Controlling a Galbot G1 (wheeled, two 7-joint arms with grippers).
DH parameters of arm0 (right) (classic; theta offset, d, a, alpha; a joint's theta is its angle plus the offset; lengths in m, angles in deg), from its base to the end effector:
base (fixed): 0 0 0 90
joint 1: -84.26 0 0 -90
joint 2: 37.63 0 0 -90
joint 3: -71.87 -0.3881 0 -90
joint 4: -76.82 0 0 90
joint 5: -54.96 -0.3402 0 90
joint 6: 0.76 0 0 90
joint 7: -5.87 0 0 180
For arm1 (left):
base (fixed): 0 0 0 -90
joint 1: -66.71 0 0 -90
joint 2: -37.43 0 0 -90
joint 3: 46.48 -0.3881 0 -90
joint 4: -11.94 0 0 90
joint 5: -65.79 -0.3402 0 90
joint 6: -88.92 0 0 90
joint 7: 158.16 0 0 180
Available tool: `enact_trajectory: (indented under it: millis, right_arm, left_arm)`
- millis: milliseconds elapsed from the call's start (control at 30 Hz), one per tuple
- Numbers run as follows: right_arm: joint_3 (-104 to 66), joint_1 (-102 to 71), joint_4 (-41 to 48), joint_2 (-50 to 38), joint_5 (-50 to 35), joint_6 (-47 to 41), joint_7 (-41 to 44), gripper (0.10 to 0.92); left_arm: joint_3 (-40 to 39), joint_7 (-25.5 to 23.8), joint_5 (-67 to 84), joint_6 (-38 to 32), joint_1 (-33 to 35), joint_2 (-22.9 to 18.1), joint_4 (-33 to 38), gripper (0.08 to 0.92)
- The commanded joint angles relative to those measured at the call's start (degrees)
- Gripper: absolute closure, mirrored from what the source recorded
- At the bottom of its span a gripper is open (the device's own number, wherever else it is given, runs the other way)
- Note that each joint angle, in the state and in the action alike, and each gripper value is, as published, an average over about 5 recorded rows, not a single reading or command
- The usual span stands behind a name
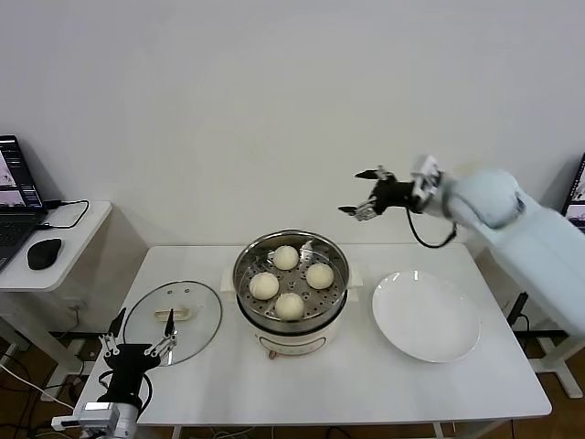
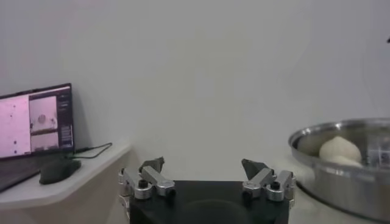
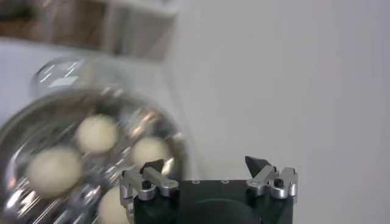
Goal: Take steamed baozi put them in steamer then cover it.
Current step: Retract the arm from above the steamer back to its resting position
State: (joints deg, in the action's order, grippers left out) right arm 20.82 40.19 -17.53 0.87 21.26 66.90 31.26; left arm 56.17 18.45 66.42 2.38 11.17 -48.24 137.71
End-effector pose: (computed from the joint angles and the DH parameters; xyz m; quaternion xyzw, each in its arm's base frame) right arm 0.4654 -0.1508 -0.0834 0.3542 -0.8978 0.2542 0.0617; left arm 0.1179 0.0746 -0.3042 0.0416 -0.9953 -0.0860 0.0167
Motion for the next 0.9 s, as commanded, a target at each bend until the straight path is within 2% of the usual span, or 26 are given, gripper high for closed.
enact_trajectory:
  millis: [33,200,367,633,800,900]
  right_arm:
    - [-47.52,-50.62,-13.31,-0.12,-1.04,11.53,-15.12,0.203]
    - [-52.28,-62.73,-14.31,9.05,-1.88,19.47,-19.79,0.203]
    - [-52.64,-70.89,-13.64,17.51,-1.44,25.08,-23.52,0.203]
    - [-52.16,-77.45,-16.63,23.94,-1.26,24.03,-26.88,0.203]
    - [-51.17,-77.62,-15.88,25.23,-0.41,22.38,-28.27,0.202]
    - [-50.72,-77.20,-15.26,25.87,0.32,22.63,-28.19,0.203]
  left_arm:
    - [-2.18,2.06,-1.02,-1.72,-1.19,0.06,-1.38,0.177]
    - [-3.00,1.58,-2.20,-3.41,-2.48,0.92,-2.92,0.177]
    - [-2.28,2.15,-9.41,-4.72,-4.13,2.05,-5.25,0.177]
    - [-1.09,3.09,-25.88,-4.96,-5.95,5.45,-7.96,0.177]
    - [-1.48,3.13,-35.64,-4.46,-6.56,9.04,-10.17,0.177]
    - [-2.78,4.27,-45.42,-6.44,-6.88,11.57,-12.97,0.177]
